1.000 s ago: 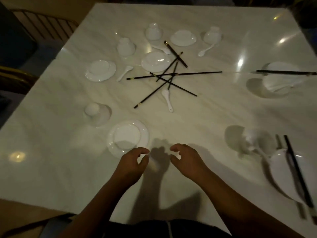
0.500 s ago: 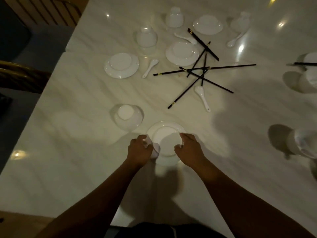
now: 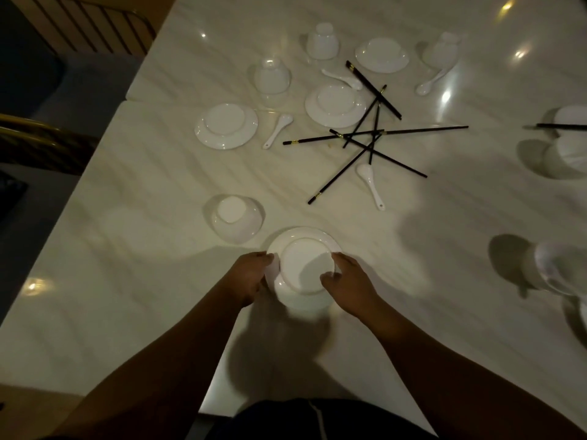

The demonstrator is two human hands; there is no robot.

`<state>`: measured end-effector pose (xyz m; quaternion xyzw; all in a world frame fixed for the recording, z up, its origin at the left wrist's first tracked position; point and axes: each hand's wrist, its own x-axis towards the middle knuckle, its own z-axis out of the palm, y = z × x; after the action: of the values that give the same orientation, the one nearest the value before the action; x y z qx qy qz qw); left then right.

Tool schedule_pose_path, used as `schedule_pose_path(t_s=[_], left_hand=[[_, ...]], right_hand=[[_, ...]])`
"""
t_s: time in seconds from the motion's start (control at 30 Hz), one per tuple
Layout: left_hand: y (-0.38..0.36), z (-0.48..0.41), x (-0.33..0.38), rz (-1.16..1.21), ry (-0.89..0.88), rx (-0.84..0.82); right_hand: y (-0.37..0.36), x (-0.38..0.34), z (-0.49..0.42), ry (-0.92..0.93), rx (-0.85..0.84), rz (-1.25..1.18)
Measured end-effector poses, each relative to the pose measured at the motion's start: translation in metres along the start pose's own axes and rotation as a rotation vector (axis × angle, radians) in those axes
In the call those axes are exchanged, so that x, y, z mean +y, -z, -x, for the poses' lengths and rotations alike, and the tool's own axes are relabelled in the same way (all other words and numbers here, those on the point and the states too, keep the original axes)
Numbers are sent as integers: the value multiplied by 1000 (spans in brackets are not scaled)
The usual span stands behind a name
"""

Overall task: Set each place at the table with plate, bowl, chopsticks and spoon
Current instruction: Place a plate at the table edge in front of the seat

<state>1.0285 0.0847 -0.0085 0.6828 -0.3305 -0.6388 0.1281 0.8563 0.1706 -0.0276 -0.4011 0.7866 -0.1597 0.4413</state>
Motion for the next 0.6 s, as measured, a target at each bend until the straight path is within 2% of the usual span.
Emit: schedule_pose_path(t_s=[0.1, 0.17, 0.23, 0.33, 0.47, 0.6], left_hand=[[-1, 13, 8, 108, -81, -96], [-3, 26, 13, 117, -199, -160], [-5, 45, 16, -89, -406, -169], [0, 74, 11, -464, -801, -164], [25, 79, -9, -743, -1174, -261], [77, 64, -25, -835, -1233, -216]], right_hand=[[8, 0, 8, 32, -22, -197], [19, -4, 14, -50, -107, -516], [30, -10, 20, -172, -214, -841], [38, -22, 25, -268, -310, -1160], [27, -43, 32, -280, -269, -1298], [-11, -54, 41, -248, -209, -1323]])
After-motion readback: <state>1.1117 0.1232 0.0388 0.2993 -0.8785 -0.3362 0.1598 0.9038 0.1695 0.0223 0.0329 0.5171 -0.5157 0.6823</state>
